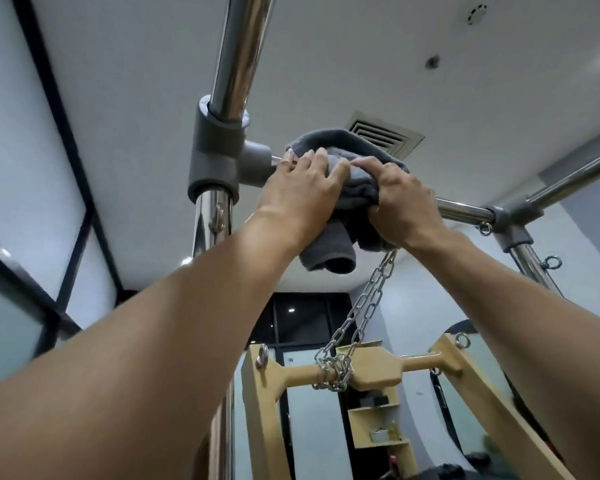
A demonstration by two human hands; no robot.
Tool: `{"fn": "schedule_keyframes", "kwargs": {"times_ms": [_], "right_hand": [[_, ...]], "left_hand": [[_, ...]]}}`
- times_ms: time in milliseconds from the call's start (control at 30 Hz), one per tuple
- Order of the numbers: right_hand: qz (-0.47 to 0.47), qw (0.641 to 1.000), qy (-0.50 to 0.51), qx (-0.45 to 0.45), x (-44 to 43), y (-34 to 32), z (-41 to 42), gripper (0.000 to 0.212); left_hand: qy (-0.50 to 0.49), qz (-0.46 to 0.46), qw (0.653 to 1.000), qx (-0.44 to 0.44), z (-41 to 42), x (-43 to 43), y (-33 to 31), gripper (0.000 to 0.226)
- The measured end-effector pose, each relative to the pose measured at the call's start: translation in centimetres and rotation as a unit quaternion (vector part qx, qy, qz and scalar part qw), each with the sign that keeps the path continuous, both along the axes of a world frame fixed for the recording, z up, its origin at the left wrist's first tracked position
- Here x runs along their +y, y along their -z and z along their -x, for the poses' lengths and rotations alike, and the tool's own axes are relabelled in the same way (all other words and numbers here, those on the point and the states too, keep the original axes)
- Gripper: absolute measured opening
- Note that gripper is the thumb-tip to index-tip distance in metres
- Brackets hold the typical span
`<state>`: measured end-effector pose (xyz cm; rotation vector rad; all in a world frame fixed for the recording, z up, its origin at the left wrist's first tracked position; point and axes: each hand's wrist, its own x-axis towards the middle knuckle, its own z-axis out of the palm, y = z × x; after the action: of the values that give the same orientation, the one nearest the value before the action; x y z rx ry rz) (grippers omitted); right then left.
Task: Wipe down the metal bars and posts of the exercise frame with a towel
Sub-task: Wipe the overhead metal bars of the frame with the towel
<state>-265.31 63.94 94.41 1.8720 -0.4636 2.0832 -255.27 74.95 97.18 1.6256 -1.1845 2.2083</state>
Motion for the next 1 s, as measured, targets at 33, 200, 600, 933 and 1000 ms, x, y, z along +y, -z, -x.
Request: {"fn": "schedule_keyframes", "kwargs": {"times_ms": [33,200,600,933,1000], "right_hand": [[-0.01,1.0,-0.008,-0.003,0.0,-0.8,0.2,0.061],[0.013,0.999,-0.036,0.005,0.3,-1.5,-0.4,0.062],[0.061,0.995,0.042,0.066,0.0,-1.8,0.4,0.048],[0.147,0.987,0.039,0.043,-1.6,-0.5,-2.1,0.052],[0.122,0.992,0.006,0.022,-2.2,-1.2,-1.4,0.049]], "left_hand": [[-0.006,0.003,1.0,0.011,0.4,0.1,-0.4,0.05],[0.009,0.025,0.999,0.031,1.5,0.7,-1.2,0.038],[-0.063,0.007,0.997,0.04,3.0,2.5,-2.2,0.041],[-0.034,0.063,0.997,0.025,0.0,2.2,-2.1,0.038],[-0.022,0.067,0.997,0.03,0.0,2.2,-2.1,0.055]]}}
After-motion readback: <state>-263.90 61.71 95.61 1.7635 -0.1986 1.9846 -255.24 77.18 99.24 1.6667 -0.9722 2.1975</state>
